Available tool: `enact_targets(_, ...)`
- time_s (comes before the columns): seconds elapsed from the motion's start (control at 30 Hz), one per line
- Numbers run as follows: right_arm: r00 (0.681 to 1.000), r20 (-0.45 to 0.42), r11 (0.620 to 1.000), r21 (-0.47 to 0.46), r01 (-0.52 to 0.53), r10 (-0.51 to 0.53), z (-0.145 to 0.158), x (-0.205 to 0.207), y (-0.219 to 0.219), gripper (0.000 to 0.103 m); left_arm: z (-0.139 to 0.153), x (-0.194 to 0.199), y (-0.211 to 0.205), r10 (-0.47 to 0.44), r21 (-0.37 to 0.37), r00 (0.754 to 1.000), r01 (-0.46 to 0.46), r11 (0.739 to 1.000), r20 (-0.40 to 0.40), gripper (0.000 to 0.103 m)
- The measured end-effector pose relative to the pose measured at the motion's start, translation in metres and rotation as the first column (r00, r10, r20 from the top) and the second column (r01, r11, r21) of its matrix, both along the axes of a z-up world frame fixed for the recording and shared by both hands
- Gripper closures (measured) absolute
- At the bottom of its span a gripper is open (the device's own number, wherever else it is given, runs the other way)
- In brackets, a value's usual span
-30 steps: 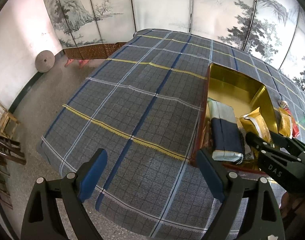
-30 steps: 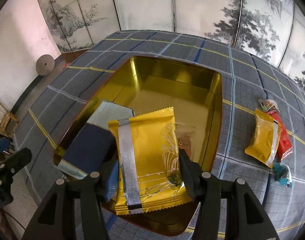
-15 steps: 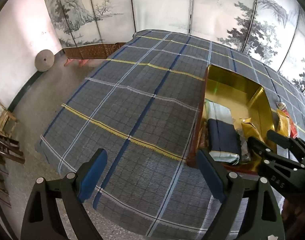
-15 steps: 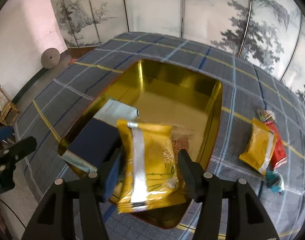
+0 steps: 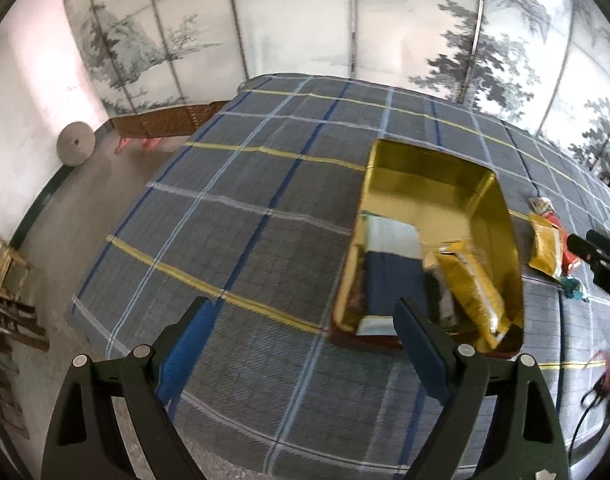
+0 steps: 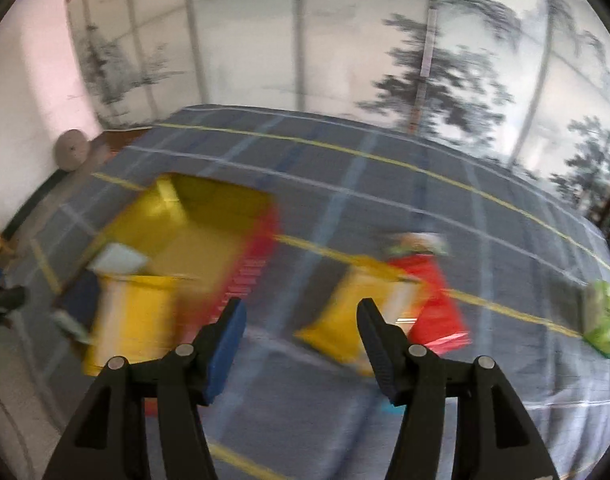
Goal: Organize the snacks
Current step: 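Grasp the red snack packet with the right tool, then grasp the clear yellow bag with the left tool while the right tool holds the red packet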
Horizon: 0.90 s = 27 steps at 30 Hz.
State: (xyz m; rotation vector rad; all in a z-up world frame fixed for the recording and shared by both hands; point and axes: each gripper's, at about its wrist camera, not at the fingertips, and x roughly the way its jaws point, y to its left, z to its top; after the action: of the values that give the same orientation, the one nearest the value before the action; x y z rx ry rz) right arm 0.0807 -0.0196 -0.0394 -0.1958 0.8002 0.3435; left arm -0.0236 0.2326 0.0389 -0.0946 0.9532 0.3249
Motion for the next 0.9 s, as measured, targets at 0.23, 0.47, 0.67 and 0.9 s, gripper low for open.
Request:
enact_targets(0.23, 0.999, -0.045, 0.996, -0.091, 0.024, -0.028, -0.027, 0.047, -0.072, 0.044, 0.003, 0.016, -0.033, -0.073, 0.02, 0.997, 0.073, 0.997, -0.01, 0.014)
enact_targets(0.47, 0.994, -0.106, 0.994, -0.108, -0.02, 0.008, -0.057, 0.069, -0.085, 0.039, 0.002, 0.036, -0.074, -0.147, 0.041, 0.989, 0.148, 0.988, -0.032, 0.012)
enact_targets(0.67, 0.993, -0.105, 0.988, -0.139, -0.071, 0.057, -0.069, 0.08, -0.079, 0.038, 0.003, 0.054, -0.113, -0.221, 0.057, 0.974, 0.223, 0.973, -0.042, 0.011)
enact_targets(0.9, 0.99, -0.107, 0.991, -0.09, -0.098, 0.088, -0.074, 0.099, -0.081, 0.038, -0.002, 0.08, -0.162, -0.303, 0.069, 0.951, 0.307, 0.949, -0.058, 0.011)
